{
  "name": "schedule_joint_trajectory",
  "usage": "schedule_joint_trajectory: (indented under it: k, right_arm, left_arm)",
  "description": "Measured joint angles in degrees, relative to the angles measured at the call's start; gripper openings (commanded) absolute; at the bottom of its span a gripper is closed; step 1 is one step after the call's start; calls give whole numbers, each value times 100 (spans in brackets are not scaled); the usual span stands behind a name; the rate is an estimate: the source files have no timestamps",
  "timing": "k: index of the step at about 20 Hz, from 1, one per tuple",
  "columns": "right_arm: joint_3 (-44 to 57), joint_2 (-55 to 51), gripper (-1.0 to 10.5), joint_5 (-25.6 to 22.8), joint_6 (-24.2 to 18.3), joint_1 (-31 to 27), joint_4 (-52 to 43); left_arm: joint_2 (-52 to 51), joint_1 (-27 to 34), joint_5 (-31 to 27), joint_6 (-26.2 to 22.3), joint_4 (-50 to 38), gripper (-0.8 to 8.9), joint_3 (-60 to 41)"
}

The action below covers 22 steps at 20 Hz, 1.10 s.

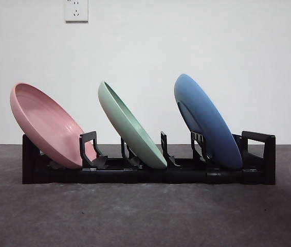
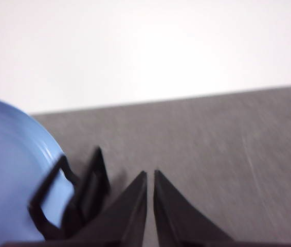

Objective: Place the plate

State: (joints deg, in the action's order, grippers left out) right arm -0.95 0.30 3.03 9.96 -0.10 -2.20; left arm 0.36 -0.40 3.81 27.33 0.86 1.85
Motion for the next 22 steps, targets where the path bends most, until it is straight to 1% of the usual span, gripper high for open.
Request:
schedule_joint_trajectory:
  k: [4, 6, 8, 11, 14, 18, 22]
  right_arm:
    - [0, 0, 21, 2, 66, 0, -501]
    - [0, 0, 19, 2, 92, 0, -562]
    - [0, 0, 16, 2, 221, 0, -601]
    - [-13, 0, 15, 68, 612, 0, -562]
    - [-256, 50, 15, 155, 841, 0, -70]
    - [-907, 297, 15, 376, 964, 0, 636]
    - [-1589, 754, 15, 802, 981, 0, 1414]
  left_arm:
    - [0, 0, 57, 151, -745, 8, 0]
    - [0, 0, 61, 188, -1121, 8, 0]
    - [-4, 0, 61, 208, -1263, 10, 7]
    - [13, 0, 61, 205, -758, 10, 162]
    - [146, 0, 61, 96, 81, 11, 658]
    - [446, 0, 61, -87, 1224, 11, 1515]
    - [920, 0, 61, -424, 2371, 11, 2275]
